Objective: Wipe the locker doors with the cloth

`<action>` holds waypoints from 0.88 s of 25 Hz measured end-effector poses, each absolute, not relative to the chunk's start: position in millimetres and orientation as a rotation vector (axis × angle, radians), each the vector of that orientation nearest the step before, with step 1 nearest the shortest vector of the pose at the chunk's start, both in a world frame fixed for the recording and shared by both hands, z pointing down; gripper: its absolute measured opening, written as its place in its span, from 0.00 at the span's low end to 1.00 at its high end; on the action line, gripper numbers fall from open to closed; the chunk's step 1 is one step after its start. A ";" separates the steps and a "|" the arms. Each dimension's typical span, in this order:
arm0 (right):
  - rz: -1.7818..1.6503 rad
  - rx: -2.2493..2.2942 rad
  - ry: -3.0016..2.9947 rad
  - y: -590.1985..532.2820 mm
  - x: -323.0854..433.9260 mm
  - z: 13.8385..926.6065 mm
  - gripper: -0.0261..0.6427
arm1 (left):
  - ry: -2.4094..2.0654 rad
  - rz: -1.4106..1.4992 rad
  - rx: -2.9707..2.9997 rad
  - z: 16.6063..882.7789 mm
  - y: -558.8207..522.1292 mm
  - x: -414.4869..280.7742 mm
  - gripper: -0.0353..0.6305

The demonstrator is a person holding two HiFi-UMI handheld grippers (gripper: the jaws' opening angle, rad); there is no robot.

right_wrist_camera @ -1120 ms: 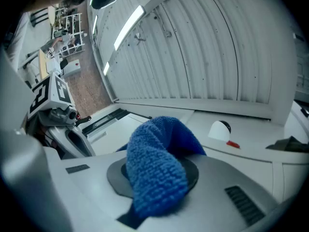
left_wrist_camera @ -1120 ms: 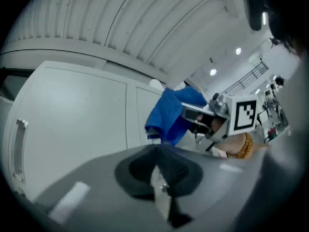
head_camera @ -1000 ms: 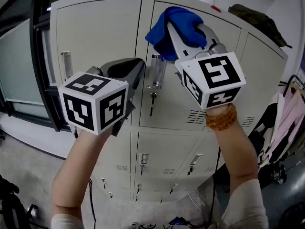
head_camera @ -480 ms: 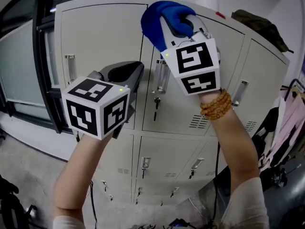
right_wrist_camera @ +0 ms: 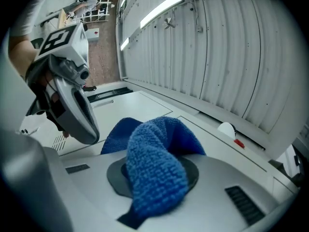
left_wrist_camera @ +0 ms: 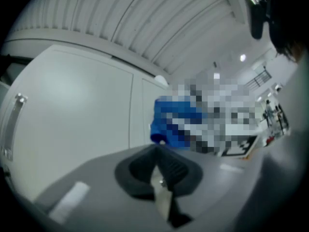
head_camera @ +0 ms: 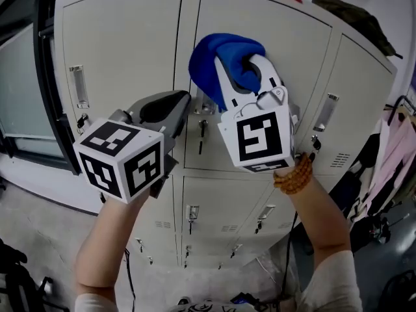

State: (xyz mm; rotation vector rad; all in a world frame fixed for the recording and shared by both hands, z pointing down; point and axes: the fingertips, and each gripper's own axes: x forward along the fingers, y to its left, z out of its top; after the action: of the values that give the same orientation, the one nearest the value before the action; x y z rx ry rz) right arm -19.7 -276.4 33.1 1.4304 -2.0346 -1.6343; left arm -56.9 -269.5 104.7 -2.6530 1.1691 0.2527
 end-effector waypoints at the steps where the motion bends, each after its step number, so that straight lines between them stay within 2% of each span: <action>1: -1.633 1.439 -2.029 -276.1 -14.1 40.5 0.07 | 1.168 0.253 -2.672 110.6 -271.3 -55.6 0.06; 10: -1.560 1.487 -2.005 -275.3 17.1 110.5 0.07 | 1.198 0.229 -2.706 153.9 -276.2 -54.9 0.06; 22: -1.449 1.469 -2.086 -279.2 4.7 196.7 0.07 | 1.211 0.208 -2.740 209.0 -272.3 -54.4 0.06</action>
State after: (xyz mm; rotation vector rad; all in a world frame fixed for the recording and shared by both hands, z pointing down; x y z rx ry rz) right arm 4.7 -279.2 196.7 1.4693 -2.0859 -1.4494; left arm -54.4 -272.3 209.0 -2.7399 1.2109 0.2080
